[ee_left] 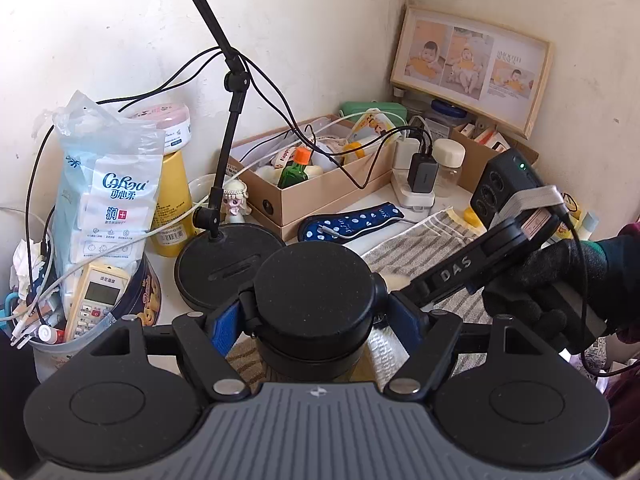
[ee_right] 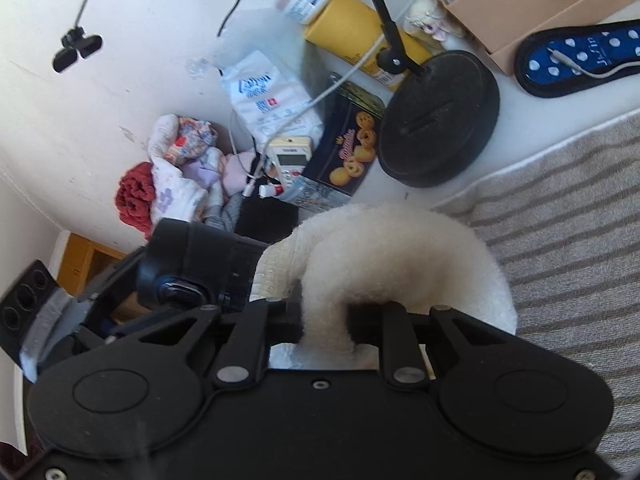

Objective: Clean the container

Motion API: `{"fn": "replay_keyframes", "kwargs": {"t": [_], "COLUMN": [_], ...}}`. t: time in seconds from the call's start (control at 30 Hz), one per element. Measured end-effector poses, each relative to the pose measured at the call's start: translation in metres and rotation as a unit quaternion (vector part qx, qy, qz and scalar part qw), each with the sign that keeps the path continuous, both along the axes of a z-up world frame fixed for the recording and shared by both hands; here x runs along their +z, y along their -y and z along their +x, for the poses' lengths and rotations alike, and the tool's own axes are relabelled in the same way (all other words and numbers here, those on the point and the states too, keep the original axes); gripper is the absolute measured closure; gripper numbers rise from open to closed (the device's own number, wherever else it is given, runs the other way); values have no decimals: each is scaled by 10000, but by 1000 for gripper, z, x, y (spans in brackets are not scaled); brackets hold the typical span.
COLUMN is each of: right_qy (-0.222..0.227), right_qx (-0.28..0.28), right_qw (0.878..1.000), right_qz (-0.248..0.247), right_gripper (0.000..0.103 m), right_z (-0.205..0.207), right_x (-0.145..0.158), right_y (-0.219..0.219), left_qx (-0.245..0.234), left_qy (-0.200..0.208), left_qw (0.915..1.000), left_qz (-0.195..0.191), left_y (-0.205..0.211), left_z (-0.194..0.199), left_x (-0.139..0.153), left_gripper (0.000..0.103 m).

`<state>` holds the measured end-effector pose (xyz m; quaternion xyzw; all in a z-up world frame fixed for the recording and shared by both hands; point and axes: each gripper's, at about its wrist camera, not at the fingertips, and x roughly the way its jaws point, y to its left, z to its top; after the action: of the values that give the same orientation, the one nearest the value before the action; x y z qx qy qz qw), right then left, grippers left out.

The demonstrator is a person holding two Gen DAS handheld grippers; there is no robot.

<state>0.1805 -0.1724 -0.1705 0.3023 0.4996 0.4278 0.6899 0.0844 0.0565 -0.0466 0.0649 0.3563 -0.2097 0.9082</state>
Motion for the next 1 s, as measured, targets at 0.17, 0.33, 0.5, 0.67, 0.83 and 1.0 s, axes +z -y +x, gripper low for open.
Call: {"fn": "replay_keyframes", "kwargs": {"t": [0.17,0.33,0.5,0.67,0.83,1.0], "right_qy": [-140,-263,-344,-330,-325,-494], "right_qx": [13,54,96,160,171,15], "right_qw": [9998,9990,9978,9957,9944,9975], "right_qz": [-142,-351,-554,-854,-988,-511], "right_gripper": [86,86,86,86,87,87], "right_z": [3,6,7,8,8,6], "right_x": [-14,-28,-41,-52,-58,-56], "right_y": [-2,-6,-9,-15,-17,-5], "left_qx": [14,28,42,58,70,38], "left_qy": [-16,-32,-48,-50,-13,1], "left_qw": [9999,9997,9994,9990,9987,9986], "left_qz": [114,229,343,443,501,533], "left_y": [3,6,9,13,16,17], "left_z": [0,0,1,1,-1,-2], "left_x": [-3,-7,-10,-13,-13,-13], "left_gripper": [28,28,32,32,33,33]}}
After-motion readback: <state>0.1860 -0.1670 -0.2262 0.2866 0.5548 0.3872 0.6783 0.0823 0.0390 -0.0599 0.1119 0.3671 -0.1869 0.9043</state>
